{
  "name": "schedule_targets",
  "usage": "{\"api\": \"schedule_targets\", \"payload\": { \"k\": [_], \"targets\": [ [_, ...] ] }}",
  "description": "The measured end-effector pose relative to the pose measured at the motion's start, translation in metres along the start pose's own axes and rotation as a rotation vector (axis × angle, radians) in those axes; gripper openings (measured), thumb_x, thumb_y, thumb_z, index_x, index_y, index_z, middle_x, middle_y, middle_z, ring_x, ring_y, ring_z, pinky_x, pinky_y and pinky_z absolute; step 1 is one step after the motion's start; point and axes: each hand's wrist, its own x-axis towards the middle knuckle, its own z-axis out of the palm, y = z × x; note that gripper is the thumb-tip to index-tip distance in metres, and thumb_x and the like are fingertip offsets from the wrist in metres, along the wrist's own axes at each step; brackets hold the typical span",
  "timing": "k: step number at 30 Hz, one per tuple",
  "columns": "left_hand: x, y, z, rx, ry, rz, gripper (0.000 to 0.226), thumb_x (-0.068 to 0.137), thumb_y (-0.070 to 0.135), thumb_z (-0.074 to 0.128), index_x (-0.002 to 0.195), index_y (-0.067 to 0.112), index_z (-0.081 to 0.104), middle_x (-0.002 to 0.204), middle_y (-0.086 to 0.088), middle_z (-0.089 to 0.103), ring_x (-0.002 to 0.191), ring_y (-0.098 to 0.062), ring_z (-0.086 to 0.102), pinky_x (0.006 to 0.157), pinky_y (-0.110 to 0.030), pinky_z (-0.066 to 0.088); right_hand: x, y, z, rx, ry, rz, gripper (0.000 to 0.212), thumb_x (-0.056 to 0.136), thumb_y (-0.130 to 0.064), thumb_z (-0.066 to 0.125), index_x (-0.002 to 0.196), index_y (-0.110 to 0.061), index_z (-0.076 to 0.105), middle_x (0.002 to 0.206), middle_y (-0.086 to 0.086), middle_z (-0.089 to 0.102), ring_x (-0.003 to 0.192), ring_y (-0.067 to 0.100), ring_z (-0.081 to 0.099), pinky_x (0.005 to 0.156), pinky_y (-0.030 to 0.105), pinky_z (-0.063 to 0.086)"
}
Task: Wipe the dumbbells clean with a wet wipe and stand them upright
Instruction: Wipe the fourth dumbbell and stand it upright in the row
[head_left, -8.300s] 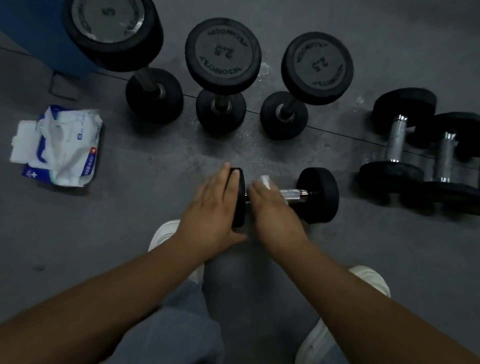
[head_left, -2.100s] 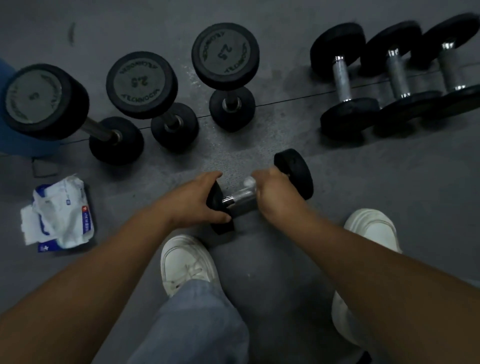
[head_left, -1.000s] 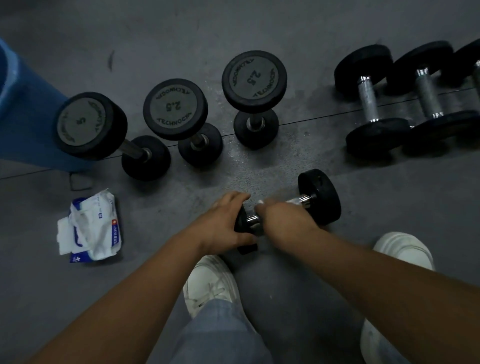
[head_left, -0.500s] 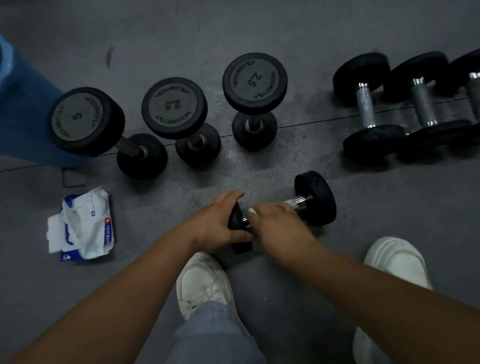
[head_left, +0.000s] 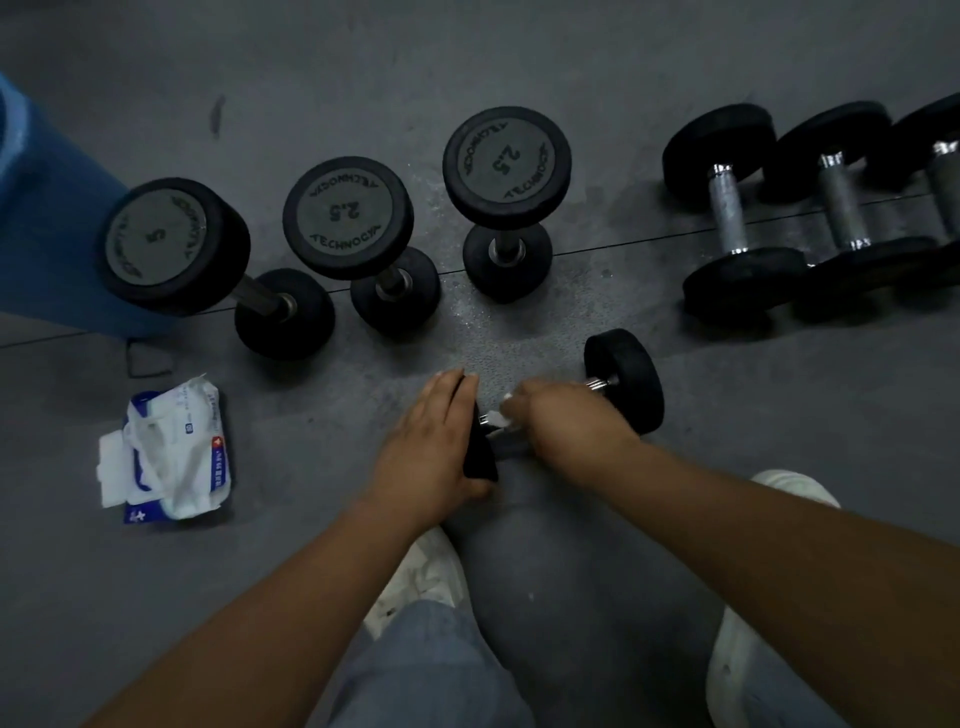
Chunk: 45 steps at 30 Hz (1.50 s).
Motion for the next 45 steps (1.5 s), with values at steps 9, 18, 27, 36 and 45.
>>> {"api": "schedule_targets", "payload": {
  "k": [9,18,27,36,45],
  "targets": [
    [0.041,-0.027,-0.027,-0.225,-0.11,0.004,0.119,0.056,0.046,0.088,0.151,0.029,0.017,0.15,0.004,0.029,0.131,-0.017,0.041,0.103,-0.03,0.041,0.018,0.011,-0.003,0.066,0.254,0.226,0.024,0.098,-0.022,0.046,0.116,-0.019,0.06,0.115,0.005,0.058,0.106,0.025,0.055,0.087,0.037,0.046],
    [0.052,-0.041,-0.023,-0.53,-0.088,-0.062,0.109,0.051,0.042,0.09,0.142,0.03,0.031,0.134,0.005,0.044,0.116,-0.009,0.05,0.097,-0.023,0.044,0.028,0.001,0.0,0.015,0.199,0.238,0.027,0.101,-0.021,0.039,0.126,-0.018,0.05,0.124,0.006,0.052,0.115,0.025,0.053,0.079,0.036,0.048],
    [0.039,-0.039,0.002,-0.738,-0.002,-0.071,0.125,0.04,0.059,0.088,0.14,0.051,0.013,0.151,0.008,0.029,0.136,-0.008,0.037,0.114,-0.027,0.033,0.027,0.001,-0.001,0.159,0.138,0.182,0.029,0.093,-0.012,0.047,0.119,-0.02,0.057,0.118,0.006,0.058,0.111,0.026,0.057,0.088,0.038,0.05],
    [0.034,-0.039,0.018,-0.912,0.002,-0.157,0.131,0.053,0.017,0.097,0.15,0.032,0.01,0.148,0.001,0.036,0.117,0.011,0.047,0.088,0.002,0.035,0.026,-0.011,-0.004,0.085,-0.035,0.041,0.024,0.096,-0.019,0.047,0.117,-0.018,0.059,0.119,0.009,0.061,0.107,0.029,0.059,0.091,0.041,0.05],
    [0.037,-0.035,0.027,-0.945,-0.003,-0.141,0.115,0.048,0.03,0.096,0.127,0.056,0.017,0.139,0.0,0.043,0.116,0.004,0.051,0.087,-0.004,0.04,0.006,-0.009,-0.007,0.184,0.027,0.007,0.033,0.092,-0.019,0.056,0.125,-0.022,0.056,0.124,0.004,0.059,0.115,0.025,0.056,0.093,0.039,0.048]
  ]
}}
